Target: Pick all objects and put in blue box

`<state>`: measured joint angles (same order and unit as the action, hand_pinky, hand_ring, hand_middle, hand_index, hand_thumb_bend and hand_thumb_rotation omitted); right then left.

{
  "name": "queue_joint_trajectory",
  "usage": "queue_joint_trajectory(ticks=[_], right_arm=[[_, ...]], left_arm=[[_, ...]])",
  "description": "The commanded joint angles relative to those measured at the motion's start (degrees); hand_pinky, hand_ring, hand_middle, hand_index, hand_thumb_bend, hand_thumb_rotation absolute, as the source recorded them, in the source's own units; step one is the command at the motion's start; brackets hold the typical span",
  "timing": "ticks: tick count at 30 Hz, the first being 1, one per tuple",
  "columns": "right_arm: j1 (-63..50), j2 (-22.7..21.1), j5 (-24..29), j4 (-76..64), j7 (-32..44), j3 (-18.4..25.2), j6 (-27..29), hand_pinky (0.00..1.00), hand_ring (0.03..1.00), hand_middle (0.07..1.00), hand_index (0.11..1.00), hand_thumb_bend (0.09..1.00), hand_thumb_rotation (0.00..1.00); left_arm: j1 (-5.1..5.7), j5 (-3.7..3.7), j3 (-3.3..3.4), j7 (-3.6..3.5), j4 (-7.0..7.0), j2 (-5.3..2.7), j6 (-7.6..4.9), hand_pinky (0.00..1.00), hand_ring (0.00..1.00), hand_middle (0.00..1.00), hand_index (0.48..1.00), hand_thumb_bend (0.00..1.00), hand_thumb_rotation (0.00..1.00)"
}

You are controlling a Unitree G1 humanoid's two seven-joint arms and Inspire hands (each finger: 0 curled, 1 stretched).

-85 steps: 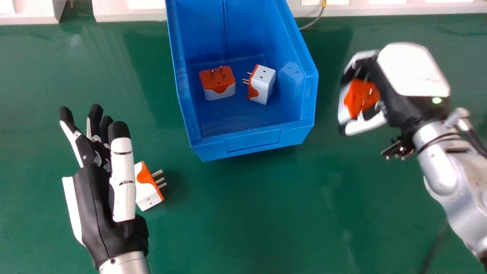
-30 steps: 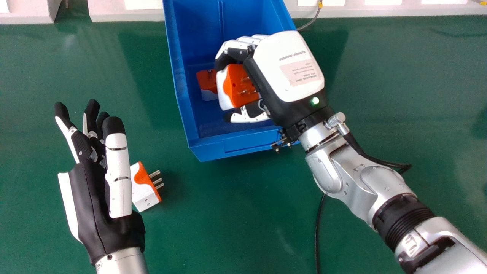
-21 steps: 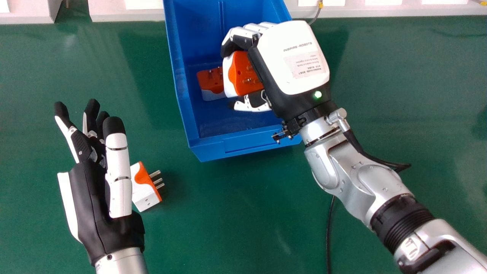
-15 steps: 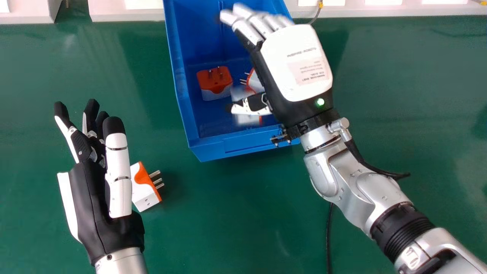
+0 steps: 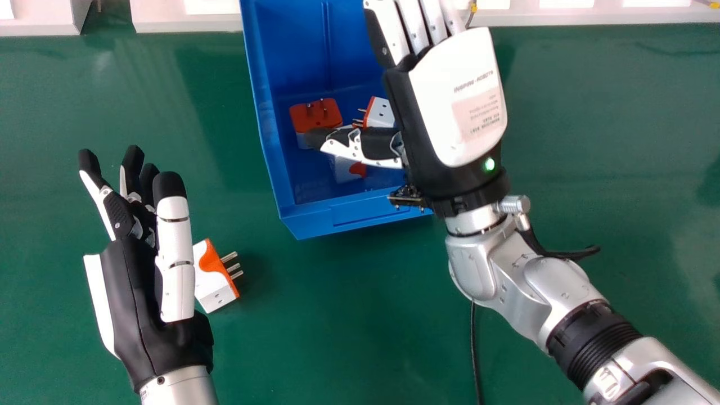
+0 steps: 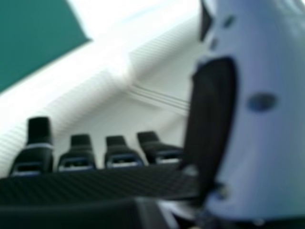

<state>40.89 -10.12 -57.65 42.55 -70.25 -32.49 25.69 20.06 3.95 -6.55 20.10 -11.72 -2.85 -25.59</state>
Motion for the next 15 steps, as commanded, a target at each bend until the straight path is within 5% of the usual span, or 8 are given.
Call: queue_joint_trajectory(ticks=[1,6,10,13,15], right_arm=[[0.71,-0.27,-1.78,-1.96,-5.32,-1.55,2.93,0.8,0.925,0.962,0.936,0.91,0.22],[-1.47,-1.29,-5.77,-6.89,-7.04,-5.39,6.02,0.77,0.891,0.927,0.931,0.894,0.27],[-4.04,-3.68,-7.32,-14.67,-1.7,-8.39,9.49,0.77,0.889,0.927,0.929,0.871,0.27],[-5.34,-4.09,-8.12,-18.39,1.06,-9.42,10.4,0.73,0.861,0.892,0.902,0.818,0.22],[-5.54,-4.25,-9.07,-19.79,2.19,-10.03,10.64,0.71,0.845,0.87,0.887,0.771,0.21]], left_arm=[[0.21,-0.01,-0.25,0.52,-1.52,-4.94,-0.35,0.92,0.96,0.97,0.955,0.59,0.7],[-0.53,0.12,1.26,1.81,-1.34,-5.07,-0.5,0.91,0.95,0.96,0.956,0.6,0.67],[-1.68,0.42,3.54,3.44,-1.91,-4.72,0.4,0.91,0.95,0.96,0.955,0.59,0.68],[-2.49,0.66,5.35,3.43,-1.67,-3.77,0.21,0.93,0.97,0.98,0.973,0.55,0.72],[-3.09,-0.13,6.91,4.07,-1.42,-3.53,0.61,0.95,0.97,0.98,0.98,0.53,0.74]])
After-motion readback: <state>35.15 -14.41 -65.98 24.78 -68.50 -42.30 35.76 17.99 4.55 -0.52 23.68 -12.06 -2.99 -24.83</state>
